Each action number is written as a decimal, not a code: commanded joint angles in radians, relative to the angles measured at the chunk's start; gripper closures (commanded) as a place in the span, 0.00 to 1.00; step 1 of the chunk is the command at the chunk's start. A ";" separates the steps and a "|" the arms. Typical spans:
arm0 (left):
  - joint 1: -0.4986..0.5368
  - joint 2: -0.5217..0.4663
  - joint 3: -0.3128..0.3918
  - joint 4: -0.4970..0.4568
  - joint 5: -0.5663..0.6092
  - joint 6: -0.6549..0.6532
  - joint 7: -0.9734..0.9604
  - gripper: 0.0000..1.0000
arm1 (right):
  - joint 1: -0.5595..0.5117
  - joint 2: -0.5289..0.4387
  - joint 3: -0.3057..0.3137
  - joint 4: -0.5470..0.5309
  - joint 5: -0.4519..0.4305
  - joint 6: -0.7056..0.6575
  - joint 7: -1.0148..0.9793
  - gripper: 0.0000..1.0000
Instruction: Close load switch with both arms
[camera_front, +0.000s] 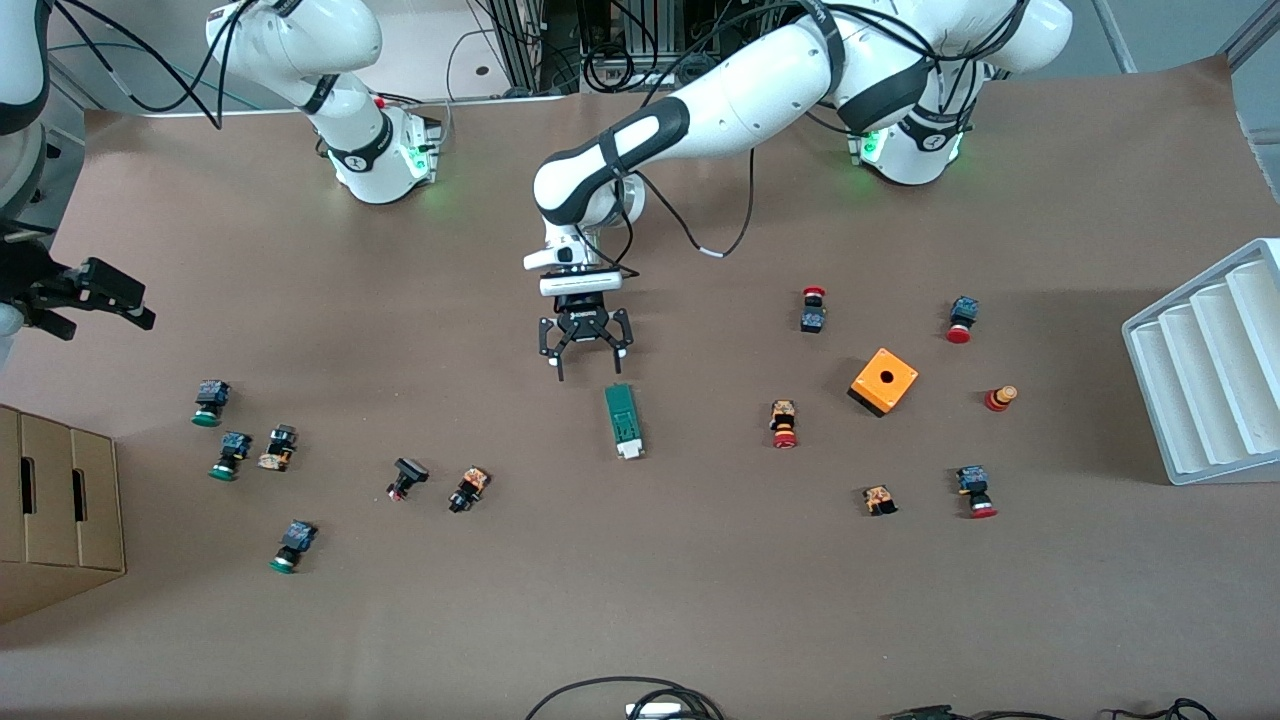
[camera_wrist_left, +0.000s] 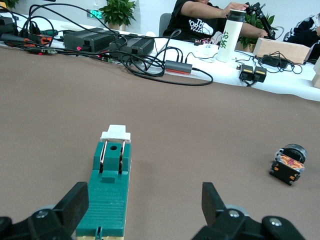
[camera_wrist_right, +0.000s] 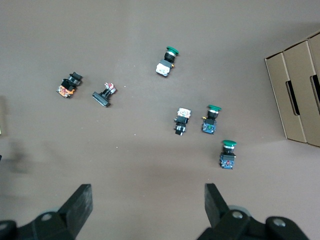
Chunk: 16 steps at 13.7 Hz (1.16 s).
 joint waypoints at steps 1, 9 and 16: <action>-0.012 -0.029 0.011 0.002 -0.031 0.011 0.016 0.00 | 0.016 -0.024 -0.012 -0.018 -0.024 0.028 -0.010 0.00; -0.010 -0.146 0.011 -0.002 -0.212 0.068 0.200 0.00 | 0.019 -0.024 -0.012 -0.018 -0.022 0.030 -0.012 0.00; 0.000 -0.282 0.016 0.000 -0.451 0.094 0.485 0.00 | 0.033 -0.022 0.002 -0.009 -0.016 0.019 -0.012 0.00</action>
